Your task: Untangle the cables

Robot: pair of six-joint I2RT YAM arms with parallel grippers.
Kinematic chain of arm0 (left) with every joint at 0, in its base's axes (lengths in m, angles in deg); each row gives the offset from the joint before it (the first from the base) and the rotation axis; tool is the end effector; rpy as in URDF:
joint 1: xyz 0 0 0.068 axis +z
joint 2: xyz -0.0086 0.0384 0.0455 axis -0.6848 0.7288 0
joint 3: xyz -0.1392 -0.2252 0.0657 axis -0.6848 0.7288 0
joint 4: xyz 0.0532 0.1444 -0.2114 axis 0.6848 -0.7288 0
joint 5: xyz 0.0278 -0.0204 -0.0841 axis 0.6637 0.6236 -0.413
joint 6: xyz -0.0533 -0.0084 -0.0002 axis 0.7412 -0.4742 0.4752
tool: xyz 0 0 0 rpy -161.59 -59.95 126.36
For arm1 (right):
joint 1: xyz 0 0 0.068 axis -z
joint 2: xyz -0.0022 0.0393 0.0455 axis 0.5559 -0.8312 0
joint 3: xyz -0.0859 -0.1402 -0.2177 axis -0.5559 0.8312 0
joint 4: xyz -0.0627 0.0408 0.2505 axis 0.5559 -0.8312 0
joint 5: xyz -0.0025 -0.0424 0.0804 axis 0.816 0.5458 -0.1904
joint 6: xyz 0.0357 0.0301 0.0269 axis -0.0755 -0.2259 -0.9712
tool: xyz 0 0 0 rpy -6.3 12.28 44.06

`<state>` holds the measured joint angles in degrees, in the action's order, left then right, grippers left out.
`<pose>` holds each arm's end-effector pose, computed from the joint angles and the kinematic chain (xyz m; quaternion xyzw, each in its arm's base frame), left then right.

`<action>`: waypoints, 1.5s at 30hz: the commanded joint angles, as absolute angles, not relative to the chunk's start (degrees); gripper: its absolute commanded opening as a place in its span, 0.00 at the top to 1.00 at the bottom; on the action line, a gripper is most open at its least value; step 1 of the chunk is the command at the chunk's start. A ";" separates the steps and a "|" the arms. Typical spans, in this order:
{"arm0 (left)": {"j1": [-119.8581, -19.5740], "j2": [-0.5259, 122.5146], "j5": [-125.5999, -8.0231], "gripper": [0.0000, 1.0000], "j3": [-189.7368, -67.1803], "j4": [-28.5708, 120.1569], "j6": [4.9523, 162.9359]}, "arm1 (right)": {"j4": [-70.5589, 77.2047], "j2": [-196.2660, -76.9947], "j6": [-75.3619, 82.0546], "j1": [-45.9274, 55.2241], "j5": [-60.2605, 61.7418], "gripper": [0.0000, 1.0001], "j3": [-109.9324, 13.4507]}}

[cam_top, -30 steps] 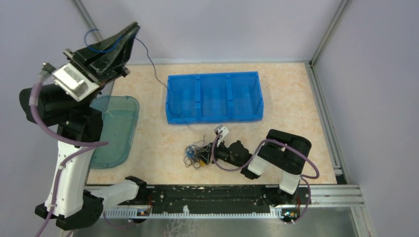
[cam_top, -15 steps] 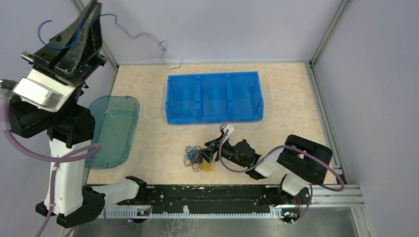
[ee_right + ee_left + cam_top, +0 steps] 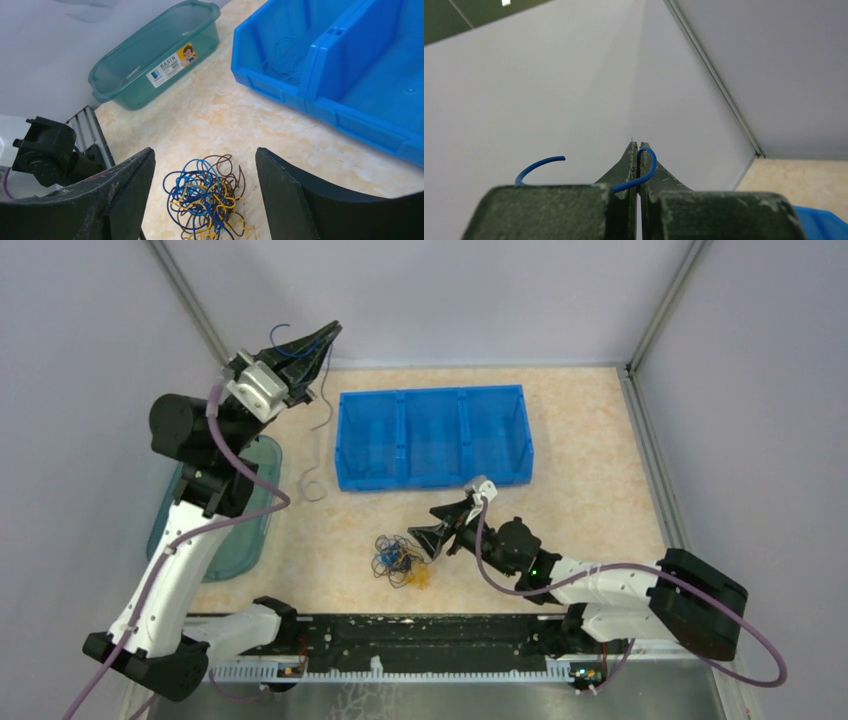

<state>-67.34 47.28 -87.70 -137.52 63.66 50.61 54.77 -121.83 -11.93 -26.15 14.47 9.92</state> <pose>0.1634 -0.0922 0.5512 0.3705 0.2915 -0.1254 0.8729 0.1184 0.1969 0.2143 -0.1887 0.6684 0.4436 0.5665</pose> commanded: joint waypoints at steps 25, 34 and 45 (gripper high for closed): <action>-67.56 53.05 -82.49 1.00 -125.23 69.97 41.84 | 47.73 -105.53 -10.97 -26.26 24.11 0.28 13.92; -67.56 54.41 -82.82 1.00 -125.03 69.92 40.97 | 47.15 -103.12 -11.84 -26.30 24.11 0.28 15.06; -67.56 57.70 -82.65 1.00 -124.16 70.58 41.10 | 44.97 -99.00 -11.81 -26.25 25.69 0.28 15.55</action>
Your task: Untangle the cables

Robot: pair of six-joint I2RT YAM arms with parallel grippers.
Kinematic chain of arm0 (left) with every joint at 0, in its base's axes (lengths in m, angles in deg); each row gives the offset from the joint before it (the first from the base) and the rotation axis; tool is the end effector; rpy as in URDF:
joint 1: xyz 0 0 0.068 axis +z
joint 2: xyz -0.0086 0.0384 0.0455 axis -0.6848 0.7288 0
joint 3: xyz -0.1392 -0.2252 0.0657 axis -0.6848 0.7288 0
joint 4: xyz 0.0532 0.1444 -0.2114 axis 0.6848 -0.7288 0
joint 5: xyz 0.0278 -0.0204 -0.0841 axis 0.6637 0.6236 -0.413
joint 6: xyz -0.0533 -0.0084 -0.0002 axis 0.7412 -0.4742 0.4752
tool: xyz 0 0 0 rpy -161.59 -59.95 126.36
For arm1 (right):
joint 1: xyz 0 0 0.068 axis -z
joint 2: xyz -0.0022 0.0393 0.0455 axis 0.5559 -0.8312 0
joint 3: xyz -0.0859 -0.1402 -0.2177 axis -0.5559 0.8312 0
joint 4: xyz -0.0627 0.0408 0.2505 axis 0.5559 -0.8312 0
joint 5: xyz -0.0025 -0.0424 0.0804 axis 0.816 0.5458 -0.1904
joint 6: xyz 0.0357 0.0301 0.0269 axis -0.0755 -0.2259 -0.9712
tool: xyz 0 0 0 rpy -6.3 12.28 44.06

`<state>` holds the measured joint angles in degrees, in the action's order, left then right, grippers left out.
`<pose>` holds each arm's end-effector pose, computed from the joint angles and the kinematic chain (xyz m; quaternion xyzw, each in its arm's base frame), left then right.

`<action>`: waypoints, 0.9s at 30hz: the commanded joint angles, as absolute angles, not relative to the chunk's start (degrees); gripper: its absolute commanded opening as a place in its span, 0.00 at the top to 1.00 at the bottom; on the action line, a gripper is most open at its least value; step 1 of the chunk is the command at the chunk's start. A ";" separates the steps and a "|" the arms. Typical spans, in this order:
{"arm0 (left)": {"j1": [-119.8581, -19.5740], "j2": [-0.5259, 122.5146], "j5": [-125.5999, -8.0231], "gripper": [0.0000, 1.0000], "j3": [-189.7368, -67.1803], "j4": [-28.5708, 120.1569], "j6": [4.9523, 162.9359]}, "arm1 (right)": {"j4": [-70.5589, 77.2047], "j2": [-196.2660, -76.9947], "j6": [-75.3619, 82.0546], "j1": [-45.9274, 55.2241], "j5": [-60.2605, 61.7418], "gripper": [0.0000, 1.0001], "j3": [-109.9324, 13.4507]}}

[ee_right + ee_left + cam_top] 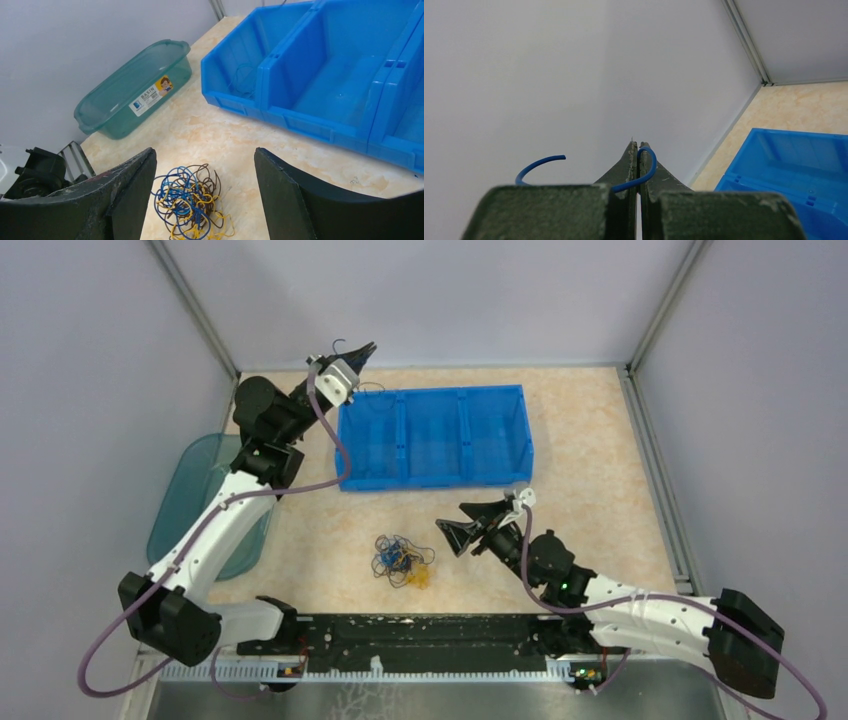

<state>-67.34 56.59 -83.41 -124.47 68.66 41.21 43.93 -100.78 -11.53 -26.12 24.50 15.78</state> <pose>0.2496 -0.1282 0.4510 0.4111 0.4000 -0.0703 0.8161 0.0983 0.1498 0.2274 -0.1172 0.6579 0.4114 0.6198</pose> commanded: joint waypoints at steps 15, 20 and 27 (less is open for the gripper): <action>-66.96 61.59 -81.83 1.00 -117.73 73.29 40.13 | 42.98 -96.64 -11.98 -26.25 25.76 0.28 15.71; -66.26 63.76 -81.77 1.00 -120.13 74.50 39.42 | 42.29 -95.98 -11.95 -26.27 25.99 0.28 15.70; -65.95 66.36 -80.42 1.00 -122.39 72.06 36.32 | 42.49 -96.72 -12.16 -26.25 25.97 0.28 15.62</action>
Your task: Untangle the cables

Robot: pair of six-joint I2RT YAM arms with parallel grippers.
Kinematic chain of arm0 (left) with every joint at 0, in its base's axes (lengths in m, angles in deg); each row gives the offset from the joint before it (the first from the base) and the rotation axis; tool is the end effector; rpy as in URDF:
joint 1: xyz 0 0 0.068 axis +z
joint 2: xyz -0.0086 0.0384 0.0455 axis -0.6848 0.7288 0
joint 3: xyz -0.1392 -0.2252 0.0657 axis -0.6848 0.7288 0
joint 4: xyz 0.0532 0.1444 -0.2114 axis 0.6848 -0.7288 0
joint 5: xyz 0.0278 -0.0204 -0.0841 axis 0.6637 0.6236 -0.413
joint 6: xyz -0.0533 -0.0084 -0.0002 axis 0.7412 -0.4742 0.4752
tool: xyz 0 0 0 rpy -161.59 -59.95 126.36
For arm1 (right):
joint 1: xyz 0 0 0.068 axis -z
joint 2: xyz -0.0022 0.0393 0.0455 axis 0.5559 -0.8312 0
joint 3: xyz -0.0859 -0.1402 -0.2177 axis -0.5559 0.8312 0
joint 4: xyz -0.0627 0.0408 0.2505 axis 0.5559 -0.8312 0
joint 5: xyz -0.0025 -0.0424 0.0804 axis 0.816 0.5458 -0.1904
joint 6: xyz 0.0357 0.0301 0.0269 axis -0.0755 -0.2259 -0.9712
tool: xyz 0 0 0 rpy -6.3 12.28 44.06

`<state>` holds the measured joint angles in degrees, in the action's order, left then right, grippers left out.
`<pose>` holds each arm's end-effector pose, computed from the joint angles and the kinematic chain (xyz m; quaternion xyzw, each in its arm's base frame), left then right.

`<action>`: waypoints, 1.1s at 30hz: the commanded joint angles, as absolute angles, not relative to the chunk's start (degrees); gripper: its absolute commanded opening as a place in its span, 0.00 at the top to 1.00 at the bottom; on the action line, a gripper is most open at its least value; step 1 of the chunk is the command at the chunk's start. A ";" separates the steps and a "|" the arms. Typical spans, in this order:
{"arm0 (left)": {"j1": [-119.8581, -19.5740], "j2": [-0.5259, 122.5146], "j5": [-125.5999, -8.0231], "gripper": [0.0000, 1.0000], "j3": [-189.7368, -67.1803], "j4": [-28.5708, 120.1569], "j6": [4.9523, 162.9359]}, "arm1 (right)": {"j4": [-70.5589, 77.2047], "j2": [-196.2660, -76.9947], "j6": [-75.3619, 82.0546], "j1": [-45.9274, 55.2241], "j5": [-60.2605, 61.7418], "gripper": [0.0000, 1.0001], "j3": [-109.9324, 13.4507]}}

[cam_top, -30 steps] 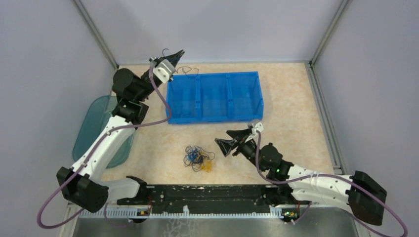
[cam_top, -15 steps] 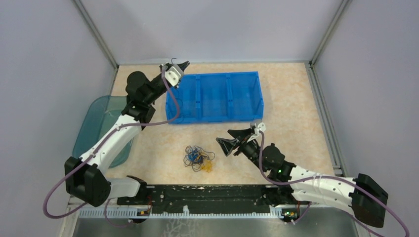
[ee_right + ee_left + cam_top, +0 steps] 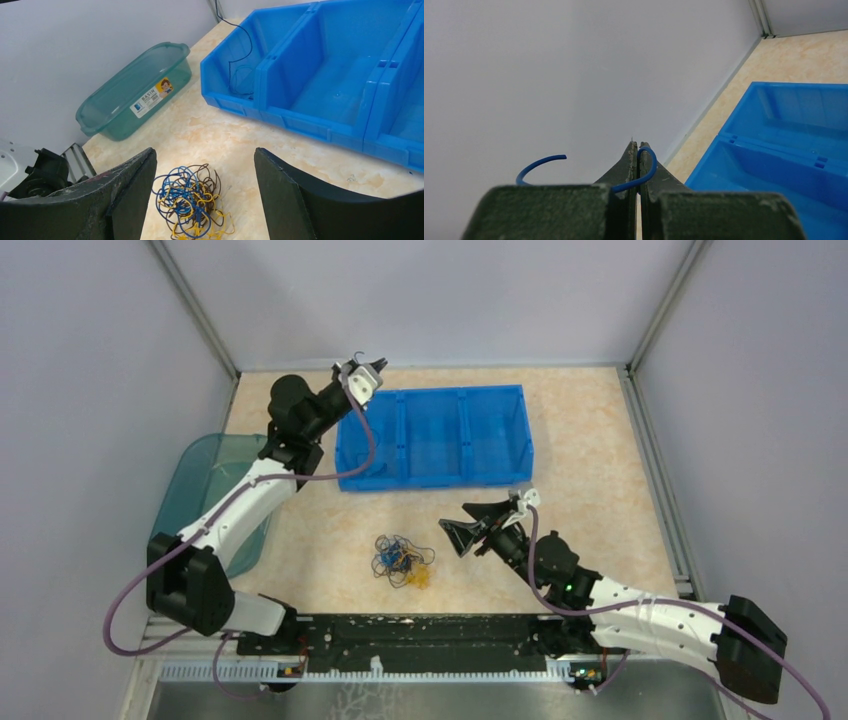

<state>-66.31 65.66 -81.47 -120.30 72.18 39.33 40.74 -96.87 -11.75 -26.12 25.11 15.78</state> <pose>0.2989 -0.1426 0.3863 0.4255 0.4689 -0.0578 0.7718 0.0949 0.1433 0.2320 -0.1100 0.6547 0.4128 0.6236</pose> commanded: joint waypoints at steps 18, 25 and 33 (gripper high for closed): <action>-65.84 75.75 -71.69 0.60 -127.18 32.98 29.08 | 40.00 -97.45 -11.64 -26.27 26.41 0.28 13.89; -65.49 76.03 -68.22 0.48 -128.70 27.74 29.96 | 39.70 -97.81 -11.70 -26.27 26.25 0.28 13.53; -64.66 72.38 -69.24 0.33 -132.28 23.29 34.29 | 36.20 -99.20 -11.72 -26.30 24.66 0.27 11.87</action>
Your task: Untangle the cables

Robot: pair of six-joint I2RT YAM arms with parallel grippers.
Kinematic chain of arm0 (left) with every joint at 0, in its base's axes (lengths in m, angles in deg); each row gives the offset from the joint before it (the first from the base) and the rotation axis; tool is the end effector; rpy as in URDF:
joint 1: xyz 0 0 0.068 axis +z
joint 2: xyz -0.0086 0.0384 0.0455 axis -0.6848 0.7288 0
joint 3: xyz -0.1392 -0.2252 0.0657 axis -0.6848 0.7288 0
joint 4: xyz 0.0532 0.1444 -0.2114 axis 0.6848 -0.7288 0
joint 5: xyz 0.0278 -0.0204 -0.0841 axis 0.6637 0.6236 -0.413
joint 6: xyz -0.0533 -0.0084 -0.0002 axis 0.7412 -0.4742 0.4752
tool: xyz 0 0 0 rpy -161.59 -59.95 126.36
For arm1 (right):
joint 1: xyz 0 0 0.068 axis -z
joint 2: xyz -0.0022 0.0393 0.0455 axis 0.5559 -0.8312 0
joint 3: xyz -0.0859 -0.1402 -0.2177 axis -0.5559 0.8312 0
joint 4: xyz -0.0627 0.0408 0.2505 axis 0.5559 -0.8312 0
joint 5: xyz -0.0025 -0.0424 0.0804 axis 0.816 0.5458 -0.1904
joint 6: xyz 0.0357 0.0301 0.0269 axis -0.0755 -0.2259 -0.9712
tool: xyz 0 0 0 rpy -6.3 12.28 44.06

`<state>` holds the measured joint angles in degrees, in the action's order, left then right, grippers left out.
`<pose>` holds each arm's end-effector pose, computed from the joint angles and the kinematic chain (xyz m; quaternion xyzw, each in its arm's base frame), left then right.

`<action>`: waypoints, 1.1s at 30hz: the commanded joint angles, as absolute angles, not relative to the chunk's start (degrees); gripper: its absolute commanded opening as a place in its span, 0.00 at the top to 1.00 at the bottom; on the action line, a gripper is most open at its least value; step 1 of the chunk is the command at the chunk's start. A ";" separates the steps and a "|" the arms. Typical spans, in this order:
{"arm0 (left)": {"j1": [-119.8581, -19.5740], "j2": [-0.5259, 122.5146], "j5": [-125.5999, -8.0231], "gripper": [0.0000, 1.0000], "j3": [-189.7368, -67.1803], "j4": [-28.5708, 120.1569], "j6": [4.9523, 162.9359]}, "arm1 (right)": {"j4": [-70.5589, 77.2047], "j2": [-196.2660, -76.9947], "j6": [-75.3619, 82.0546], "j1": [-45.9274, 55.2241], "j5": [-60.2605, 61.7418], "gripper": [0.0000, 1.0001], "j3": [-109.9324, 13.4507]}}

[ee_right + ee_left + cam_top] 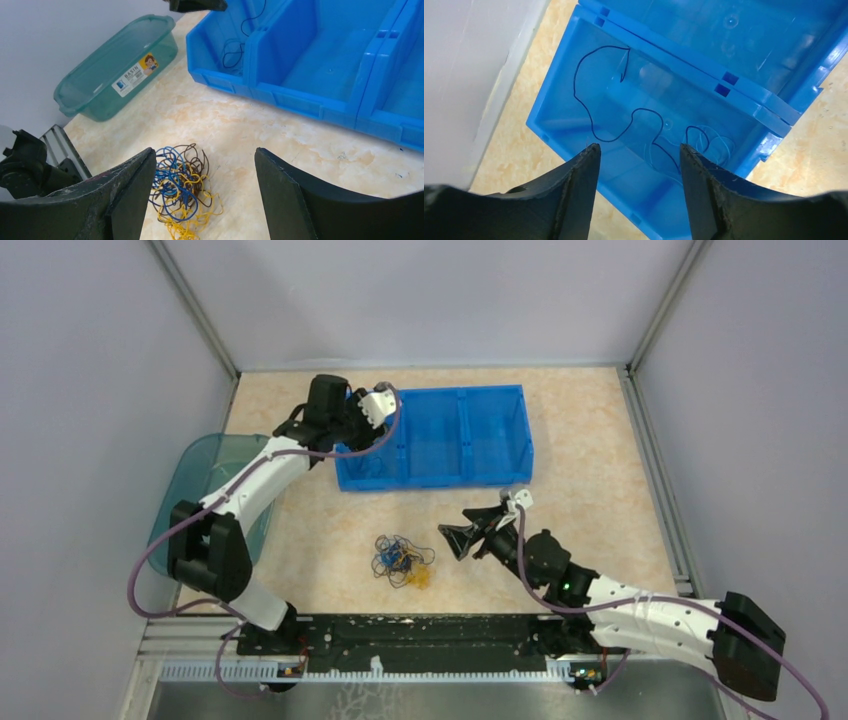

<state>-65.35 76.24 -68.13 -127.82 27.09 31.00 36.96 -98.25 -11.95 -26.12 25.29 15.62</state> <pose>0.3338 -0.1422 0.2902 0.4990 0.7341 0.0026 0.4605 0.0968 0.1462 0.2221 -0.1221 0.6837 0.3902 0.6044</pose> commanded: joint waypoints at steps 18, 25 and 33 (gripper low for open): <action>-64.64 49.41 -101.06 0.22 -116.49 5.19 33.74 | 44.38 -119.41 -17.45 -21.18 -3.80 0.40 9.51; -64.73 44.72 -105.69 0.24 -112.78 5.45 31.97 | 44.42 -122.98 -16.00 -19.69 -7.92 0.48 7.18; -64.69 41.68 -106.80 0.24 -111.14 6.19 30.80 | 42.65 -126.62 -14.23 -19.05 -12.19 0.70 2.98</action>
<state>-64.60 43.83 -103.89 -112.47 5.63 32.97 40.76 -126.42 -15.47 -19.54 -9.20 6.47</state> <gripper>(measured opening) 0.760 0.319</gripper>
